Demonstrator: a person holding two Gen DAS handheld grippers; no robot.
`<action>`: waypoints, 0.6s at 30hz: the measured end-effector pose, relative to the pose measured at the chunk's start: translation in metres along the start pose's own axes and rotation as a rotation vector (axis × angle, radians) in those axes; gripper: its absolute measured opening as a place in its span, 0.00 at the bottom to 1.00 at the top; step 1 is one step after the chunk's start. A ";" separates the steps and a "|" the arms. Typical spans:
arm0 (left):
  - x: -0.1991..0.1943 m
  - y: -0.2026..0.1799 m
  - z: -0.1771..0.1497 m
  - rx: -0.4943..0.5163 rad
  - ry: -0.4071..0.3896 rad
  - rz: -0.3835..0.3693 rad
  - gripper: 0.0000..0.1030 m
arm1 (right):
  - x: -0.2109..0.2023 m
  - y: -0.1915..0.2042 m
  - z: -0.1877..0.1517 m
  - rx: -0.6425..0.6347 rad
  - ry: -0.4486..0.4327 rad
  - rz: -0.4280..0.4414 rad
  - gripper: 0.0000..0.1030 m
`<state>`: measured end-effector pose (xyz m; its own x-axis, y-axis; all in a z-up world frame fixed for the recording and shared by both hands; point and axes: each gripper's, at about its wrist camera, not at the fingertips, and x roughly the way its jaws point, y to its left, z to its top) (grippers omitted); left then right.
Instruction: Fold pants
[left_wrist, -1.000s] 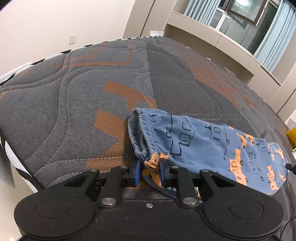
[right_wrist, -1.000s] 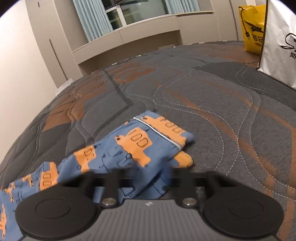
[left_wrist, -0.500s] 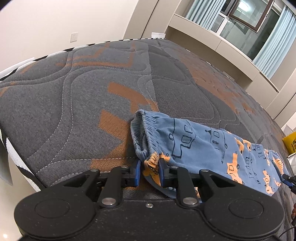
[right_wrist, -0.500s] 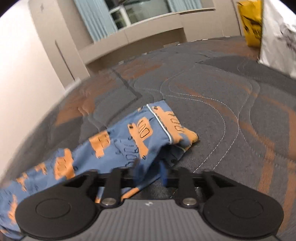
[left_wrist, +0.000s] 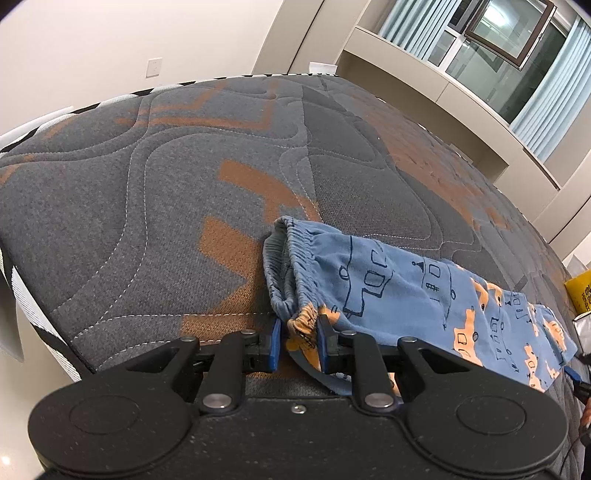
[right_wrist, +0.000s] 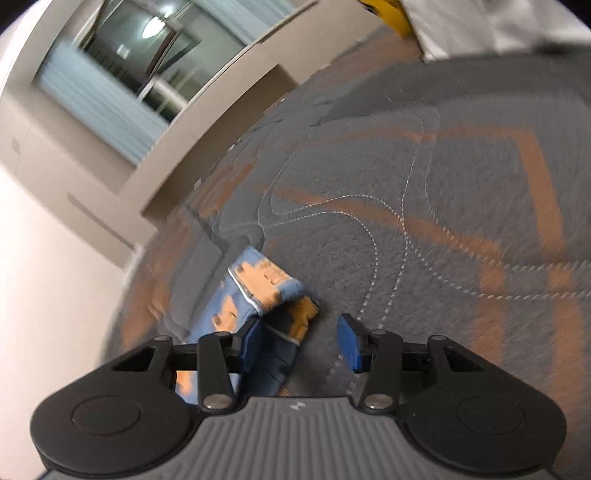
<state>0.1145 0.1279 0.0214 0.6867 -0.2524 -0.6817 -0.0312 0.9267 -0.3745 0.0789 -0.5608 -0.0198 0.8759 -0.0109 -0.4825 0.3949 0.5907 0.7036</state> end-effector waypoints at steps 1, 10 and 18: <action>0.000 0.000 0.000 0.001 0.001 0.000 0.21 | 0.002 -0.002 0.001 0.028 -0.005 0.022 0.52; 0.002 0.001 0.000 -0.002 0.006 -0.002 0.21 | -0.008 -0.009 0.006 0.010 0.030 -0.011 0.59; 0.001 0.002 -0.002 -0.018 -0.001 0.000 0.21 | 0.015 -0.018 0.014 0.104 0.013 0.045 0.51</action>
<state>0.1138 0.1288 0.0194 0.6878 -0.2517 -0.6809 -0.0444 0.9216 -0.3856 0.0892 -0.5833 -0.0324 0.8902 0.0246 -0.4549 0.3819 0.5038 0.7748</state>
